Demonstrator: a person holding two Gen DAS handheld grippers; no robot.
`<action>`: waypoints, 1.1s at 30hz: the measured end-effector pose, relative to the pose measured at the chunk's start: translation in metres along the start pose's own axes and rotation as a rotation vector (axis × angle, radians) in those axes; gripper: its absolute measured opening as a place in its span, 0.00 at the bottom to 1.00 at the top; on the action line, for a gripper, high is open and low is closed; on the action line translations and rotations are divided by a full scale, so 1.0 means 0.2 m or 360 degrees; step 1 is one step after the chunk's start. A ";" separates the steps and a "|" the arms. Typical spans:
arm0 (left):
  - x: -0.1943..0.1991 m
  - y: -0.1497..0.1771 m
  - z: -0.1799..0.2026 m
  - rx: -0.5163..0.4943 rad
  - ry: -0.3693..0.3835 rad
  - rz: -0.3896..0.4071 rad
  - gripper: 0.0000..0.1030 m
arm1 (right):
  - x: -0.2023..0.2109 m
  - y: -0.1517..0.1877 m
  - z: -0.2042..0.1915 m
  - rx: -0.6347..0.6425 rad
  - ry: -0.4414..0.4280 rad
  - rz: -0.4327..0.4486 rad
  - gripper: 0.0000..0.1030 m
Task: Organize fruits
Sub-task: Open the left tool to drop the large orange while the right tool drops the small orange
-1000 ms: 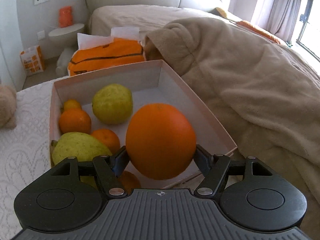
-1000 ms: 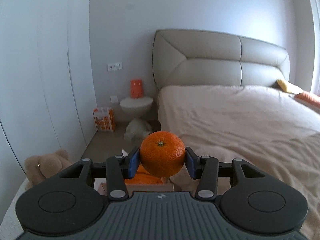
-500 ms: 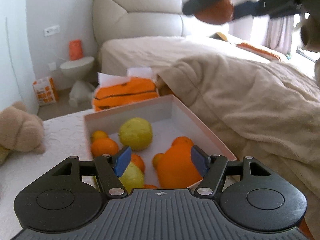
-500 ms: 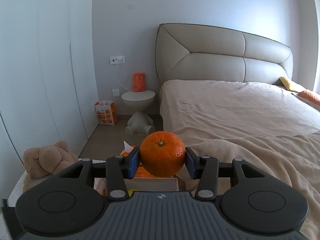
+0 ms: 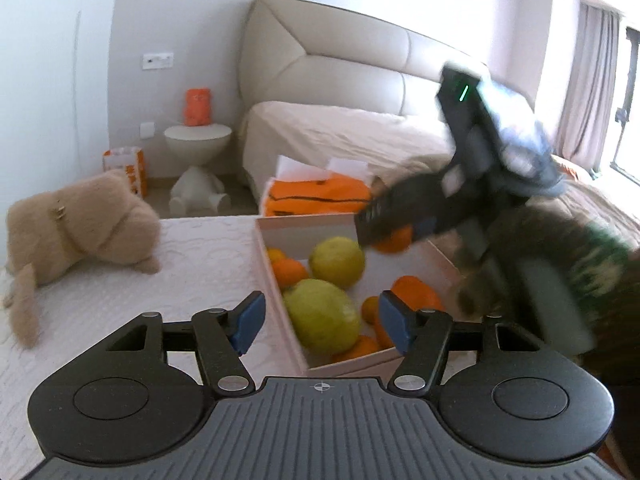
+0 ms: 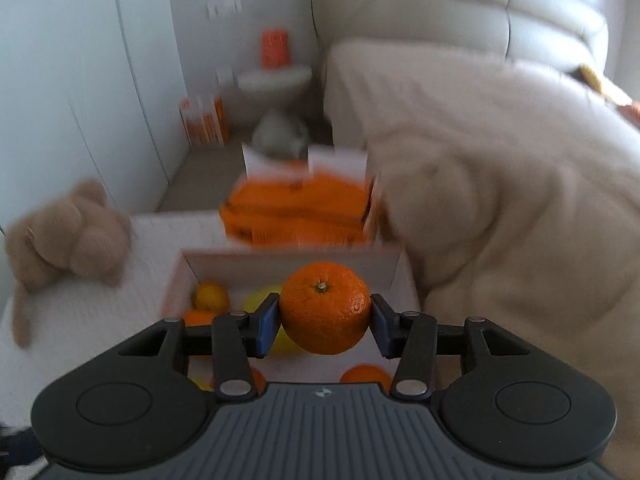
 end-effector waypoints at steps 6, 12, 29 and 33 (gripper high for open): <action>0.06 0.03 -0.06 0.0026 0.0050 0.0017 0.65 | -0.12 0.01 -0.03 -0.0044 -0.0031 -0.0055 0.46; 0.08 0.05 -0.08 0.0048 0.0082 0.0034 0.65 | -0.12 0.02 -0.06 -0.0021 -0.0062 -0.0058 0.47; -0.08 0.34 -0.29 0.0110 -0.0106 -0.0027 0.65 | 0.37 0.54 -0.19 -0.0054 -0.0179 0.0389 0.69; -0.13 0.44 -0.29 0.0059 -0.0204 -0.0005 0.65 | 0.32 0.79 -0.22 0.0029 -0.0144 0.0430 0.75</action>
Point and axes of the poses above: each gripper's, at about its wrist camera, not at the fingertips, and x roughly against the way its jaws point, z to its right, y to its underside, the point moved 5 cm from there along -x, roughly the way its jaws point, and after that the axes turned 15 degrees about -z, right-handed, at the moved point
